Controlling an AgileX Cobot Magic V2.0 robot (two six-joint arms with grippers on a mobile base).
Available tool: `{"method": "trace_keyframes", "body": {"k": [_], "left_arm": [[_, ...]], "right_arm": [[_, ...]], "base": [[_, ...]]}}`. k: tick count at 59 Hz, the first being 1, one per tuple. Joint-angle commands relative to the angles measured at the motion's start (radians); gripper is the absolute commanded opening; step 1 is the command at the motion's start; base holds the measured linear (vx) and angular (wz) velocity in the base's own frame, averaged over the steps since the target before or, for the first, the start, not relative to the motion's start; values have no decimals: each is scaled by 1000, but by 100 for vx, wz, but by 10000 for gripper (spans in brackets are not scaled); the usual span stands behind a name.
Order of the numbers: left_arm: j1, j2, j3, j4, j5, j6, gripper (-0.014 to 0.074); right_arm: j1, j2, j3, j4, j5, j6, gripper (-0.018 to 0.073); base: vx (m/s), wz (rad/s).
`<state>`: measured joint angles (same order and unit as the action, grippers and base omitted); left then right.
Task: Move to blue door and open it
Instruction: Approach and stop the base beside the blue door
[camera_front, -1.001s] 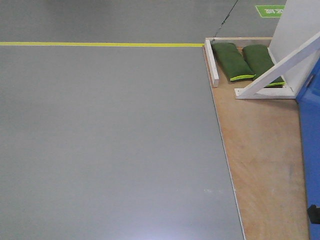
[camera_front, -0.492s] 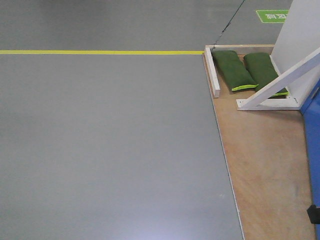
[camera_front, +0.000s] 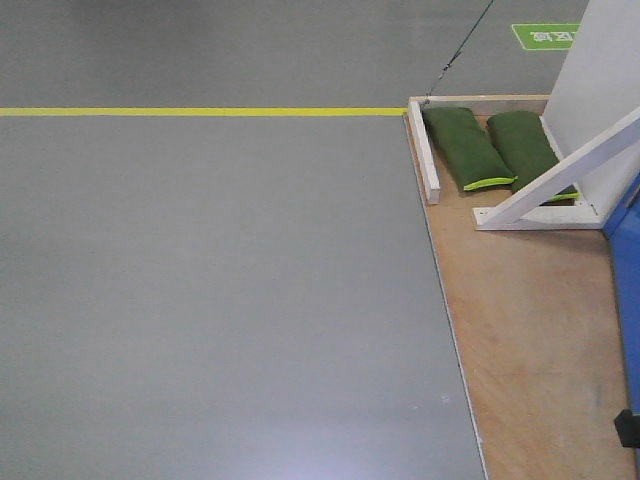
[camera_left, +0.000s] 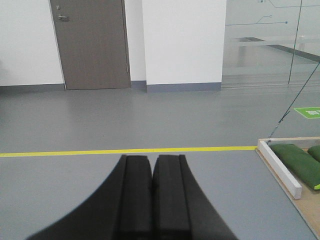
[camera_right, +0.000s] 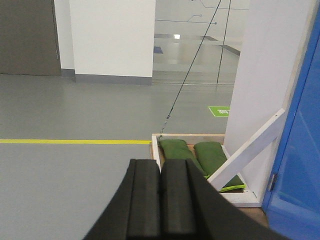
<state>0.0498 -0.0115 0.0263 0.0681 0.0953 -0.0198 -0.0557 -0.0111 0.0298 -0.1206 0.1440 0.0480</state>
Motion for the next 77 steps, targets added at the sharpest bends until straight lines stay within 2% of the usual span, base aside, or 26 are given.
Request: {"method": "trace_keyframes", "body": {"k": [1,34,47,55,67,77], "left_arm": [[0,-14,-27,-2,-83,-7,73],[0,-14,-27,-2,-83,-7,73],[0,-14,-27,-2,-83,-7,73],[0,-14,-27,-2,-83,-7,73],[0,-14,-27,-2,-83,-7,73],[0,-14,-27,-2,-83,-7,73]], "right_arm": [[-7,-13,1,-10,-82,-4,-1],[-7,-13,-26,-9,-51,-4,-1],[-7,6,-257,-10,129,-4,-1],[-7,88,-401,-36,133,-4,-1],[-8,272,-625,-165,133,-4,-1],[-8,403,-783,-167,123,-4,-1]], "base": [[5,0],[1,0],[0,0],[0,0],[0,0],[0,0]]}}
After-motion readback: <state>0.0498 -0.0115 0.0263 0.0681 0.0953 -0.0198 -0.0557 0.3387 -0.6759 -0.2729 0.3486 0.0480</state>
